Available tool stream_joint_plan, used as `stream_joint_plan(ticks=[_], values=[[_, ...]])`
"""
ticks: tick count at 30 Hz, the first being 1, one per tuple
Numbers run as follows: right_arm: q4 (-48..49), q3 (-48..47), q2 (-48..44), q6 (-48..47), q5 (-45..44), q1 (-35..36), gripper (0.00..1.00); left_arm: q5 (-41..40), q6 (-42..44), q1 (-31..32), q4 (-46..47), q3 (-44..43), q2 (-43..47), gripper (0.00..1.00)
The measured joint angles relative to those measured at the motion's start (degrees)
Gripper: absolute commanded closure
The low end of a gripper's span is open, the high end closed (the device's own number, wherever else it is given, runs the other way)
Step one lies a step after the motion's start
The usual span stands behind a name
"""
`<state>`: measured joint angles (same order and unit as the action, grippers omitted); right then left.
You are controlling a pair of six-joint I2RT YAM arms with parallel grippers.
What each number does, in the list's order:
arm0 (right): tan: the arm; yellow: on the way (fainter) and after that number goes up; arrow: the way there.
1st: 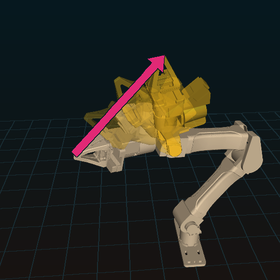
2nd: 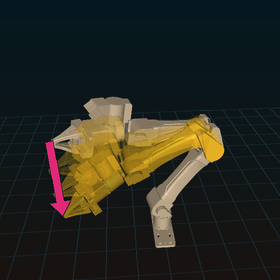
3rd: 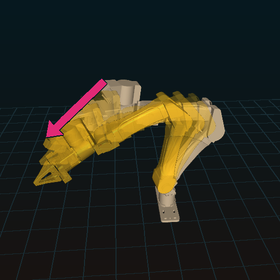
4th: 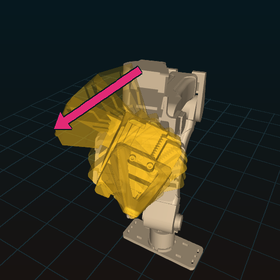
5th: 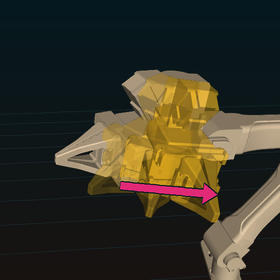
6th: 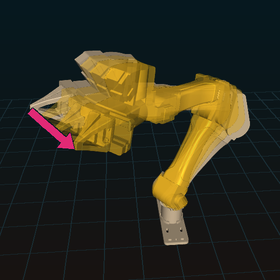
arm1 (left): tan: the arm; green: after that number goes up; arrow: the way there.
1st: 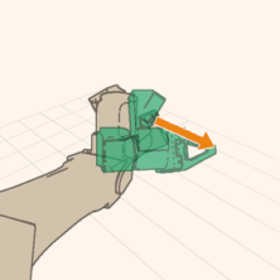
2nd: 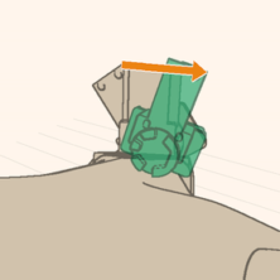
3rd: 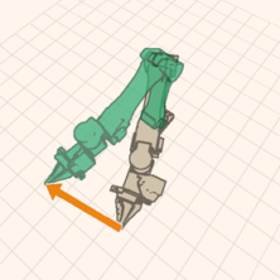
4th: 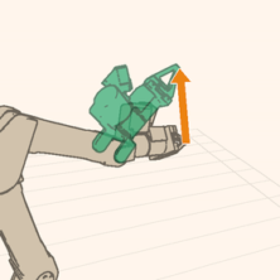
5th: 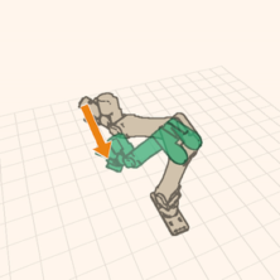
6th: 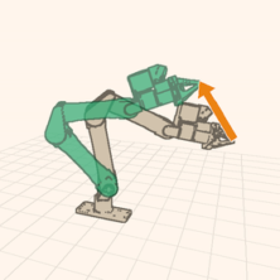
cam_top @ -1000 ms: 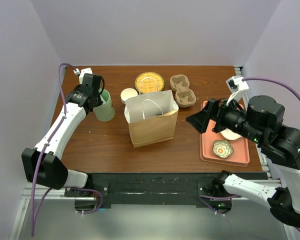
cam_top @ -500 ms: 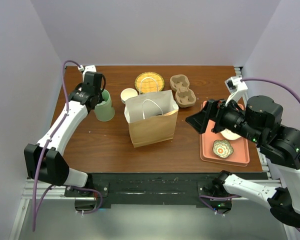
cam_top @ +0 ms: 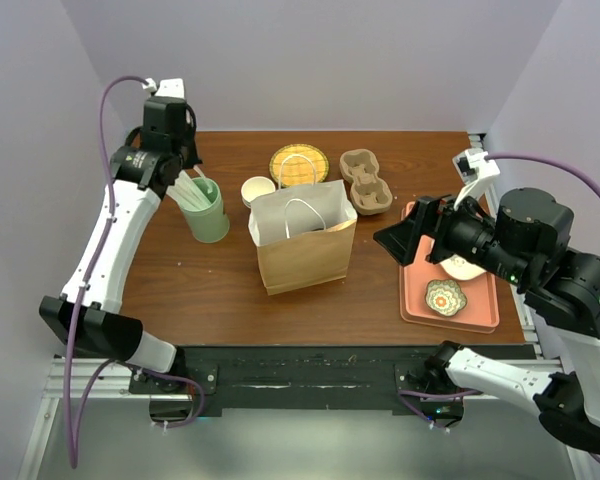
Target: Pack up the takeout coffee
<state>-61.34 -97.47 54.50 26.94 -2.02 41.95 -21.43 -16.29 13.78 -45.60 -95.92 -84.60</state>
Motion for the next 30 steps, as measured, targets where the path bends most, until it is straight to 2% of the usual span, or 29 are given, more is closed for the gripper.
stream_joint_plan(ticks=[5, 12, 15, 21, 25, 30], values=[[-0.9, -1.7, 0.3, -1.7, -0.5, 0.0, 0.01, 2.5, 2.5, 0.1, -4.8, -6.5, 2.2, 1.00], [-1.3, -4.3, 1.6, -3.5, -2.4, 0.0, 0.01, 9.4, 5.0, 0.1, -8.2, -12.3, 12.9, 1.00], [-1.4, -5.6, 2.5, -4.2, -3.5, 0.0, 0.01, 15.0, 5.3, 0.1, -8.0, -14.6, 18.0, 1.00], [-1.7, -6.8, 3.3, -5.4, -4.8, 0.0, 0.01, 32.0, 5.3, 0.1, -7.8, -17.3, 23.6, 1.00], [-1.8, -7.1, 3.6, -5.9, -5.0, 0.0, 0.01, 40.8, 4.8, 0.1, -7.8, -15.0, 23.2, 1.00], [-1.8, -7.1, 3.6, -6.0, -5.2, 0.0, 0.01, 46.3, 2.2, 0.1, -4.3, -2.4, 24.4, 1.00]])
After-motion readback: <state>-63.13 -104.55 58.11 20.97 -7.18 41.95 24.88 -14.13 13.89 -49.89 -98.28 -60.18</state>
